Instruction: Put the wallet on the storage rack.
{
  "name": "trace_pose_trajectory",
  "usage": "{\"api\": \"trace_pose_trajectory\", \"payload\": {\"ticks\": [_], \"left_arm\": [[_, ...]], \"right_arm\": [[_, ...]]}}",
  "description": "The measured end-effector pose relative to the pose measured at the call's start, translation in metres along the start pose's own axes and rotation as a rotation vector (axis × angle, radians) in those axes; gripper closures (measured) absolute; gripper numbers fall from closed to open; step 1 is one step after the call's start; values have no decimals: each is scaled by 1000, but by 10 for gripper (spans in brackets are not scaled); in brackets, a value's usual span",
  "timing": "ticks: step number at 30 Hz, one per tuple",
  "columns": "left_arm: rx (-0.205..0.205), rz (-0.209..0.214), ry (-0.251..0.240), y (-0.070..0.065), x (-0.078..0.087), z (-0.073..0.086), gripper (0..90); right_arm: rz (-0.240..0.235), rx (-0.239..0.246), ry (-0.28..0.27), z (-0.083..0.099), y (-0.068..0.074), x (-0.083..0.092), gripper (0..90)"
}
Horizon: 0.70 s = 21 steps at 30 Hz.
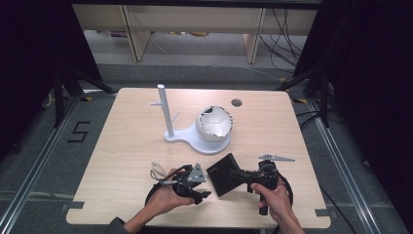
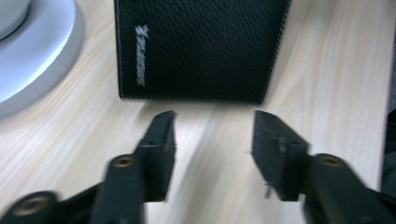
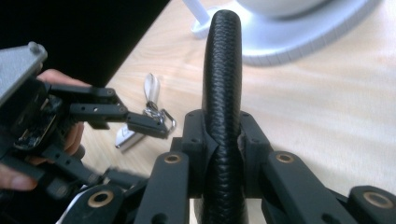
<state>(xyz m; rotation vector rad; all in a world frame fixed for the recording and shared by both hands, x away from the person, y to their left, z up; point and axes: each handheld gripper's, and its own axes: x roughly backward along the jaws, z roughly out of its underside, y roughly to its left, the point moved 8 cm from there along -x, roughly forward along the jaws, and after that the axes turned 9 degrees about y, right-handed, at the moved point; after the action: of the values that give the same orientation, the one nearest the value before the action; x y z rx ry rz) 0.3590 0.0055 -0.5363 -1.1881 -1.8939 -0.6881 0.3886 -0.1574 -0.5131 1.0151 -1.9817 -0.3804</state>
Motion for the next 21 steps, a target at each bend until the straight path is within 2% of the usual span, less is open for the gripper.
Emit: {"api": "trace_pose_trajectory", "payload": {"ticks": [1,2,3,5,6,7,8,11,13,14,19,21], "left_arm": [[0,0,0,0,0,0,393],[7,-1,-2,-4,1,3,393],[6,2,4,-6,2,7,372],[23,-1,-2,-8,6,14,344],[27,-2,-7,-9,9,16,325],[37,-14,-27,-8,12,19,318],[54,-26,-38,-6,17,24,313],[71,-35,-53,-5,23,29,305],[78,-32,-69,-3,32,37,291],[90,-40,-71,-2,36,41,290],[93,-55,-69,2,47,54,269],[111,-77,-79,7,56,64,266]], "right_arm": [[0,0,0,0,0,0,771],[2,9,-7,-3,1,2,771],[3,46,-20,-7,1,4,771],[2,48,-36,-14,4,7,772],[18,66,-41,-19,2,8,771],[14,69,-62,-26,4,10,771],[22,68,-59,-28,3,10,771],[21,67,-68,-35,4,12,771],[37,80,-91,-44,1,15,771],[33,62,-89,-46,2,17,771],[49,57,-136,-58,-6,26,771],[56,26,-159,-67,-8,35,770]]}}
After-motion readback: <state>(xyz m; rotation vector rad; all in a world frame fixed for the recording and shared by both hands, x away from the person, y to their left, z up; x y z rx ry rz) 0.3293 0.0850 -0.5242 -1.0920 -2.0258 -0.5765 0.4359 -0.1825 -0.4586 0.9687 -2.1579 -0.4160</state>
